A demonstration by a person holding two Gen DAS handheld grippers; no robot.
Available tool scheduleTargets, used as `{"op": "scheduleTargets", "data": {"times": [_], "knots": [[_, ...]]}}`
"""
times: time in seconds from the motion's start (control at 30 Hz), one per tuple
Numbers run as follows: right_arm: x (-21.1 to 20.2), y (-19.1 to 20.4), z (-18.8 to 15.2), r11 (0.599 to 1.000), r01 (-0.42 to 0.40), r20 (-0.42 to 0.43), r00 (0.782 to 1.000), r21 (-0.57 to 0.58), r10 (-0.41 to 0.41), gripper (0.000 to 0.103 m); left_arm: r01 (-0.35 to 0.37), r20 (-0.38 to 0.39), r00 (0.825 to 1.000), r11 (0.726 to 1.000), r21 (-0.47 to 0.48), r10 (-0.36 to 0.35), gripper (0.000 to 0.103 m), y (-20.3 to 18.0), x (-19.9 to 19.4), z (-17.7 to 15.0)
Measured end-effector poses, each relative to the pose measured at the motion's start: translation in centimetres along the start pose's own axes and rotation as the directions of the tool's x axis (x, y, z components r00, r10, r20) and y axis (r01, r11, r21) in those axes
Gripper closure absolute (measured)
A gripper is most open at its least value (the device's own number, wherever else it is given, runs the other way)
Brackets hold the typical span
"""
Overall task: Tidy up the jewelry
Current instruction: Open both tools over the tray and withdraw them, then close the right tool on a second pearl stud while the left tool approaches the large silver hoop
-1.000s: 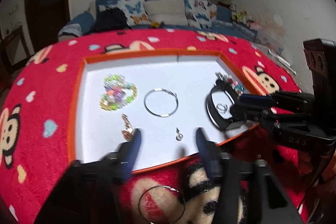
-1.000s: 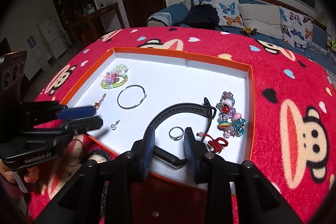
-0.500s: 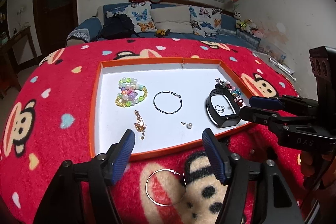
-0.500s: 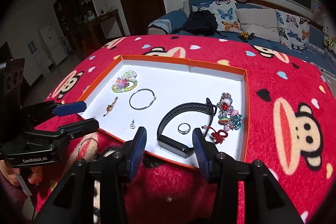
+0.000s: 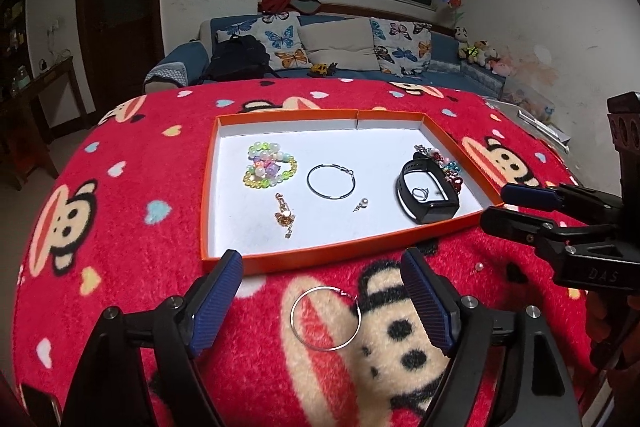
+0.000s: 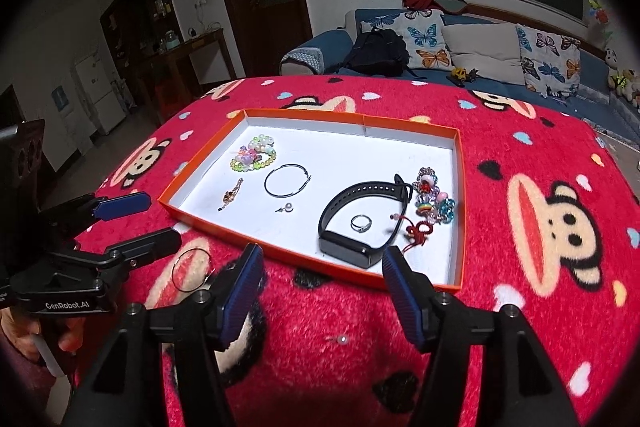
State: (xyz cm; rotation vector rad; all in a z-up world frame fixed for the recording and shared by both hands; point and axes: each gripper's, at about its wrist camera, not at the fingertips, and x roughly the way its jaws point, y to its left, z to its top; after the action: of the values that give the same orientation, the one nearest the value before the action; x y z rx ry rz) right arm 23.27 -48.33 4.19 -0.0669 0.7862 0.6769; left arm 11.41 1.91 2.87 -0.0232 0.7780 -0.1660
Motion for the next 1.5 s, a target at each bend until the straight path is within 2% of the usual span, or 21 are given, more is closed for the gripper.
{"op": "scheduleTargets", "data": {"times": [0.27, 0.63, 1.03, 1.13, 1.2, 1.4, 1.5], "knots": [[-0.8, 0.9, -1.3, 0.999, 0.028, 0.003, 1.000, -0.020, -0.028, 0.034, -0.022, 0.011, 1.000, 1.000, -0.016, 0.022, 0.008, 0.6, -1.4, -1.2], [-1.4, 1.1, -3.8, 0.998, 0.055, -0.025, 0.998, -0.012, -0.055, 0.034, -0.020, -0.020, 1.000, 0.999, -0.030, 0.019, 0.008, 1.2, -2.3, -3.9], [-1.2, 1.0, -5.6, 0.998, 0.066, -0.059, 0.996, -0.001, -0.066, 0.034, 0.021, -0.101, 0.995, 1.000, 0.000, -0.021, 0.008, 0.1, 0.3, -5.1], [-0.8, 0.9, -5.9, 0.998, 0.061, -0.074, 0.995, -0.001, -0.061, 0.034, 0.052, -0.123, 0.991, 0.999, 0.009, -0.051, 0.010, 0.2, 1.2, -4.9], [-0.6, 0.8, -5.9, 0.998, 0.058, -0.081, 0.995, -0.002, -0.058, 0.034, 0.066, -0.137, 0.989, 0.998, 0.015, -0.064, 0.016, 0.3, 1.8, -4.7], [0.0, 0.6, -5.9, 0.999, 0.041, -0.103, 0.994, 0.002, -0.041, 0.034, 0.088, -0.180, 0.981, 0.993, 0.079, -0.072, 0.029, 0.4, 3.5, -4.2], [0.3, 0.3, -5.8, 1.000, 0.026, -0.115, 0.993, 0.014, -0.024, 0.034, 0.098, -0.185, 0.980, 0.988, 0.118, -0.075, 0.031, 0.2, 4.0, -3.9]]}}
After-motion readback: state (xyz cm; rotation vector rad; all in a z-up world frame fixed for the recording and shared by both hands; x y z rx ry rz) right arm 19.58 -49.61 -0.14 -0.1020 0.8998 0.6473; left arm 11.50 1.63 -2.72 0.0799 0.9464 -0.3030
